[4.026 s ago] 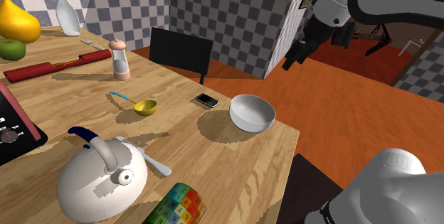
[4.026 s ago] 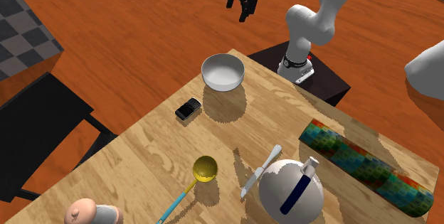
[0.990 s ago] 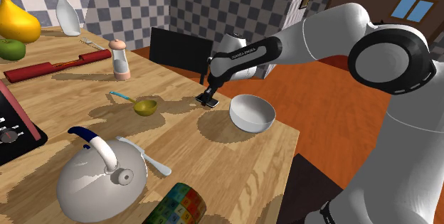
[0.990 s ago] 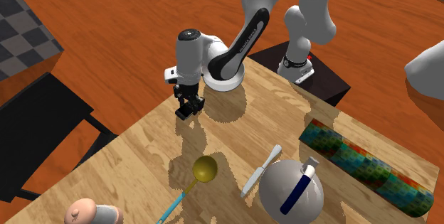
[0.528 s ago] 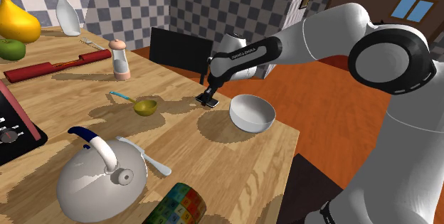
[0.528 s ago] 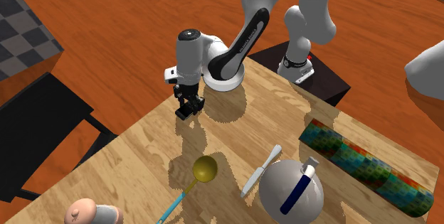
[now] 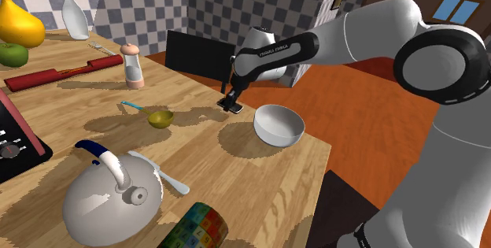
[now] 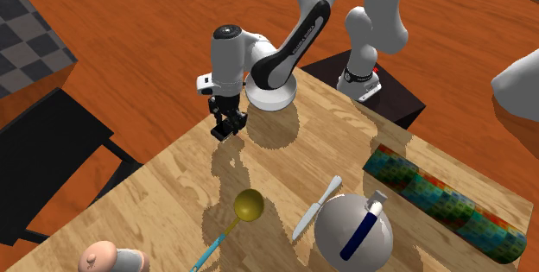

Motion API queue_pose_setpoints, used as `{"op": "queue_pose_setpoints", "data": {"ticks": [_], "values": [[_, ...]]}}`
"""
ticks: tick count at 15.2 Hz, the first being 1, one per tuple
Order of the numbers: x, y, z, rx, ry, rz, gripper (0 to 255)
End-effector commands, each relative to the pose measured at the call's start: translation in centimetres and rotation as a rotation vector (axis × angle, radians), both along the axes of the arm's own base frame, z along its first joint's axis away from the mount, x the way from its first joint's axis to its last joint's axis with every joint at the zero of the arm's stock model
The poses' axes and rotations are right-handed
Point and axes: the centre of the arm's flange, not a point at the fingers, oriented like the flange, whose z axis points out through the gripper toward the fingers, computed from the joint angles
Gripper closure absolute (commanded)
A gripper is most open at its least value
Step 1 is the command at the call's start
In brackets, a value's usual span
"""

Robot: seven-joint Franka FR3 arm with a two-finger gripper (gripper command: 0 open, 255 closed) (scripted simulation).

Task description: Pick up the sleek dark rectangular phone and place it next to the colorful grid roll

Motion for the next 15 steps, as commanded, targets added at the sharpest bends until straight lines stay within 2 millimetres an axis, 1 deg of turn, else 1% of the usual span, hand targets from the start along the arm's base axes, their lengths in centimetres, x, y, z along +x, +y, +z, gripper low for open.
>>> {"op": "queue_pose_setpoints", "data": {"ticks": [1, 15], "values": [[-0.1, 0.0, 1.1, 0.0, 0.0, 0.0, 255], [-0.1, 0.0, 8.5, 0.0, 0.0, 0.0, 255]]}}
